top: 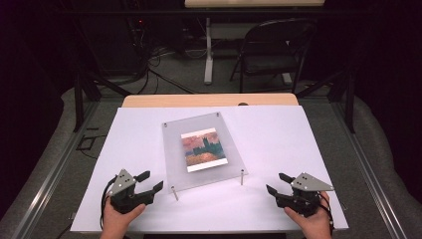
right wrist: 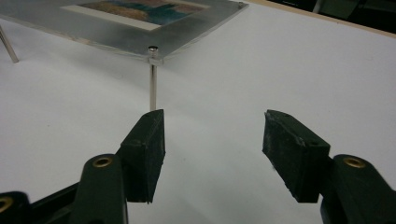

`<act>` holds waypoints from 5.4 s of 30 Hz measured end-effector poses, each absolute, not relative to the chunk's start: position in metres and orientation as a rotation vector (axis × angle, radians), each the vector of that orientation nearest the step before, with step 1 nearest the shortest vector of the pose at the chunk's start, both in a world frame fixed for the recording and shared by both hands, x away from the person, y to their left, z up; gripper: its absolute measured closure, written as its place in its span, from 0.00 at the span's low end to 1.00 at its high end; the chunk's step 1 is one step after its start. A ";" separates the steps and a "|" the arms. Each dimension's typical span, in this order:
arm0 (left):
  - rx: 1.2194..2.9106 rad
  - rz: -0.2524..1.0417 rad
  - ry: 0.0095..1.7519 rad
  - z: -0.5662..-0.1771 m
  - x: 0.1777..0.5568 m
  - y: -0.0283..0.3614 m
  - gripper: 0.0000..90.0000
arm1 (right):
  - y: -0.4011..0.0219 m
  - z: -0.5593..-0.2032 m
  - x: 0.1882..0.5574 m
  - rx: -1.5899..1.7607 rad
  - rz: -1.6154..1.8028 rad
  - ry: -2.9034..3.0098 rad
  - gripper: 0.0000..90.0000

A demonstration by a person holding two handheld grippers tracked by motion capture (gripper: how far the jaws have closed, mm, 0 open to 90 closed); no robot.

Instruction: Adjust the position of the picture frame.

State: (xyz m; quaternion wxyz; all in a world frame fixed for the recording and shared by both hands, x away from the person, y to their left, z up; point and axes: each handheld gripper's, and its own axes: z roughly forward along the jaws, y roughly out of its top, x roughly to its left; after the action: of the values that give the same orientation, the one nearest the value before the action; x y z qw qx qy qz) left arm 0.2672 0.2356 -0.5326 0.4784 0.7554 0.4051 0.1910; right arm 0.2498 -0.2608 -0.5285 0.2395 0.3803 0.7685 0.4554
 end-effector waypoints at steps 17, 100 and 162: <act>1.850 0.429 1.038 -0.532 0.260 0.236 0.39 | -0.257 -0.534 0.257 1.072 1.258 2.151 0.45; 1.929 0.277 1.106 -0.558 0.258 0.174 0.94 | -0.226 -0.537 0.281 1.052 1.378 2.295 0.71; 1.825 0.331 1.037 -0.518 0.297 0.182 0.94 | -0.184 -0.543 0.330 1.136 1.486 2.289 0.95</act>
State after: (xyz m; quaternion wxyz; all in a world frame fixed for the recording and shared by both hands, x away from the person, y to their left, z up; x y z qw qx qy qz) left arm 0.2971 0.1816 -0.5178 0.4868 0.7503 0.4261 0.1360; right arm 0.3296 -0.1838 -0.5428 0.0926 0.3825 0.7712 0.5004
